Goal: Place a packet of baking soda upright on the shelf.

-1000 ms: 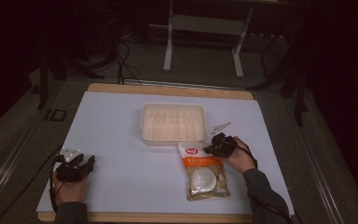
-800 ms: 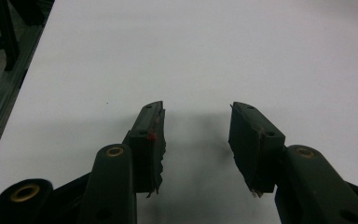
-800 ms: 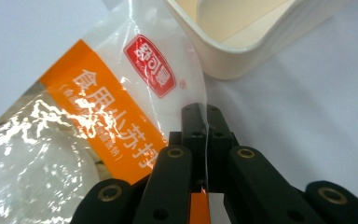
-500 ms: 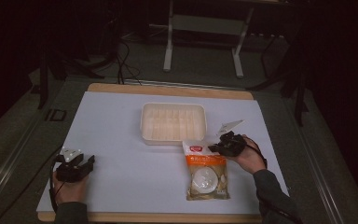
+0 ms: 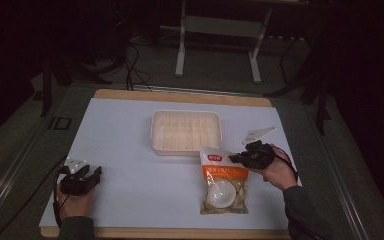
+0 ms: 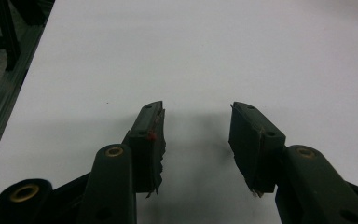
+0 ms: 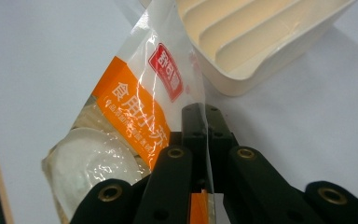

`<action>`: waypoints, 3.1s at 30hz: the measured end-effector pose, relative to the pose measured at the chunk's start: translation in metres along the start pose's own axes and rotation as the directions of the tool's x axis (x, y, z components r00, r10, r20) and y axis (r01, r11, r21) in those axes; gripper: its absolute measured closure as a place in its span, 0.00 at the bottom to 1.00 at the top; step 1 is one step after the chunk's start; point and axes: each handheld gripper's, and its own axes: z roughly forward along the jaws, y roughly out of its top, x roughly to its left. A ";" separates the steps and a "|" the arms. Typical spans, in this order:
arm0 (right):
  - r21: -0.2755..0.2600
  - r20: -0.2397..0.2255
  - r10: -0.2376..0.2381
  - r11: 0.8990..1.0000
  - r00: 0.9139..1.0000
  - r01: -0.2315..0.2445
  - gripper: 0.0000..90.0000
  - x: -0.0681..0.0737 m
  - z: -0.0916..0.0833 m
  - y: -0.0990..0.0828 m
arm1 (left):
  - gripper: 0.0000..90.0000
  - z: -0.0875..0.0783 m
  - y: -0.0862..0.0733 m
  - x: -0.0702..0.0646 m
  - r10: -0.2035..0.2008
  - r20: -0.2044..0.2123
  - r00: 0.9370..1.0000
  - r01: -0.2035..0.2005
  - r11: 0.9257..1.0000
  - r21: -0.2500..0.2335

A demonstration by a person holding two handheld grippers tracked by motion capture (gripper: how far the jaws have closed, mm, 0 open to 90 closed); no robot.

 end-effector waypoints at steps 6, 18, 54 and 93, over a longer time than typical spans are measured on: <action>-0.009 -0.060 0.091 0.996 0.994 -0.091 1.00 -0.001 -0.011 0.002 | 0.61 0.000 0.000 0.000 -0.002 0.001 1.000 0.002 1.000 0.000; -0.081 -0.139 0.098 0.991 0.985 -0.110 1.00 0.010 -0.033 0.008 | 0.61 0.000 0.000 0.000 -0.001 0.000 1.000 0.001 1.000 -0.001; -0.278 -0.249 0.169 0.931 0.954 -0.238 1.00 0.022 -0.059 0.029 | 0.61 -0.001 0.000 0.001 -0.008 0.000 1.000 0.008 1.000 -0.006; -0.497 -0.208 0.225 0.814 0.952 -0.301 1.00 0.028 -0.056 0.062 | 0.60 -0.002 -0.001 0.002 -0.016 0.004 1.000 0.016 1.000 -0.018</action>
